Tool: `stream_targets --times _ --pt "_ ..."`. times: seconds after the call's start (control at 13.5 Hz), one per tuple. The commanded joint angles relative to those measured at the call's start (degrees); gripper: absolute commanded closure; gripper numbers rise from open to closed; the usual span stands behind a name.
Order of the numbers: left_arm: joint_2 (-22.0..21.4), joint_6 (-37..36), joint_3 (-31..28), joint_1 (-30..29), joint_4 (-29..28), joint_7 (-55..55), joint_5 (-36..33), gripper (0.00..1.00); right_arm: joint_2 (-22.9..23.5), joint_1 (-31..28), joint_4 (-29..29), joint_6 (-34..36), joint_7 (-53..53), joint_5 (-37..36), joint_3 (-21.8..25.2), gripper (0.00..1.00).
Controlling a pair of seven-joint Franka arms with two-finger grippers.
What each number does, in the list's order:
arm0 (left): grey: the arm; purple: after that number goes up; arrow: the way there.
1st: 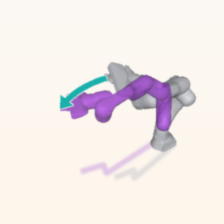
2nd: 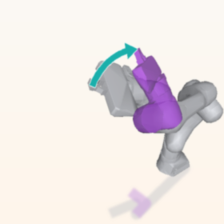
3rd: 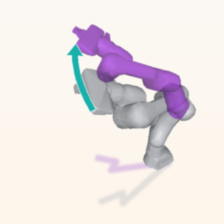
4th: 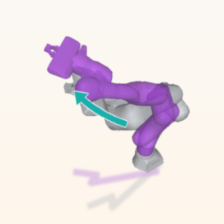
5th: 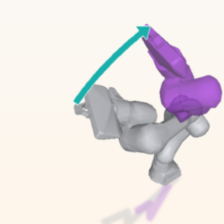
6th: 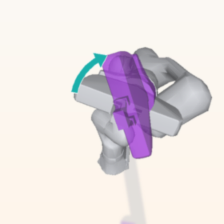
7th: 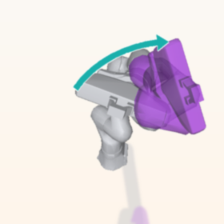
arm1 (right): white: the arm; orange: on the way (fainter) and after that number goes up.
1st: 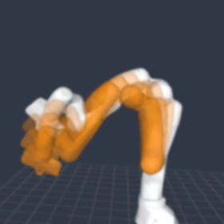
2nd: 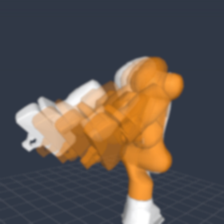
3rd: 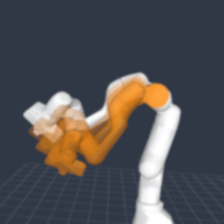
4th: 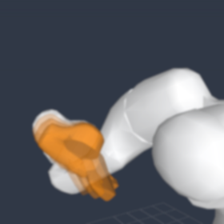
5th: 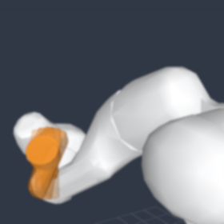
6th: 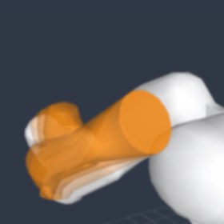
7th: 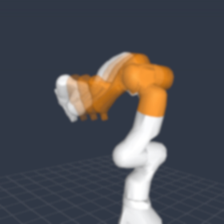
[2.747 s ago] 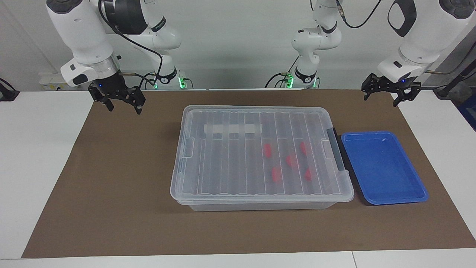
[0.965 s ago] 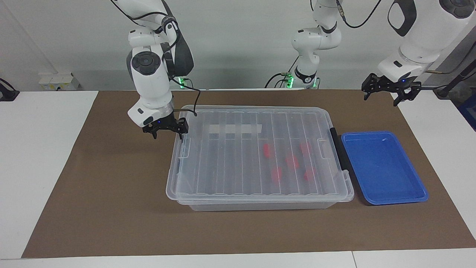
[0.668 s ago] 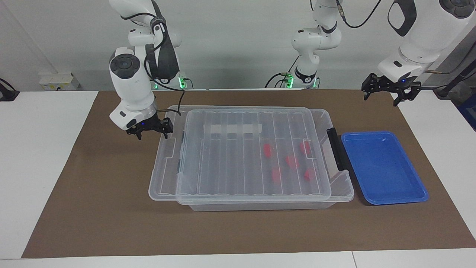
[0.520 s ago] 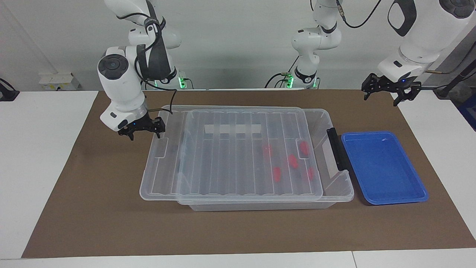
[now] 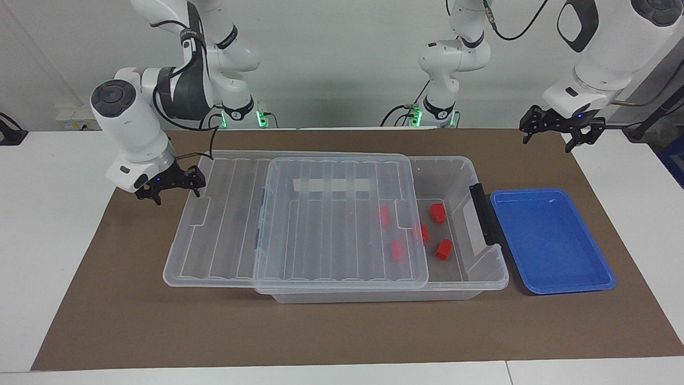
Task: Place red block in blue tray from box
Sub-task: 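Slide the clear lid away from the tray with the right gripper, then release the lid and raise the right gripper off it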
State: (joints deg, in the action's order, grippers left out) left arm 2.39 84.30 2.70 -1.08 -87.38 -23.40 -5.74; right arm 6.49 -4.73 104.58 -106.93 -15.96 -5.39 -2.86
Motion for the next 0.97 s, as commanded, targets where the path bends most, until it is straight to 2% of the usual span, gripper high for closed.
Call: stream_targets --times 0.0,0.22,0.89 --pt "-1.51 -0.02 0.20 -0.41 -1.65 0.19 -0.33 0.00 -1.48 -2.73 1.59 0.14 -4.94 -0.94 -0.57 0.00" --pt "-1.51 -0.02 0.20 -0.41 -1.65 0.19 -0.33 0.00 -1.48 -4.32 1.59 -0.30 -8.55 -0.94 -0.57 0.00" --pt "-1.51 -0.02 0.20 -0.41 -1.65 0.19 -0.33 0.00 -1.48 -5.73 1.50 -0.56 -10.67 -0.94 -0.57 0.00"
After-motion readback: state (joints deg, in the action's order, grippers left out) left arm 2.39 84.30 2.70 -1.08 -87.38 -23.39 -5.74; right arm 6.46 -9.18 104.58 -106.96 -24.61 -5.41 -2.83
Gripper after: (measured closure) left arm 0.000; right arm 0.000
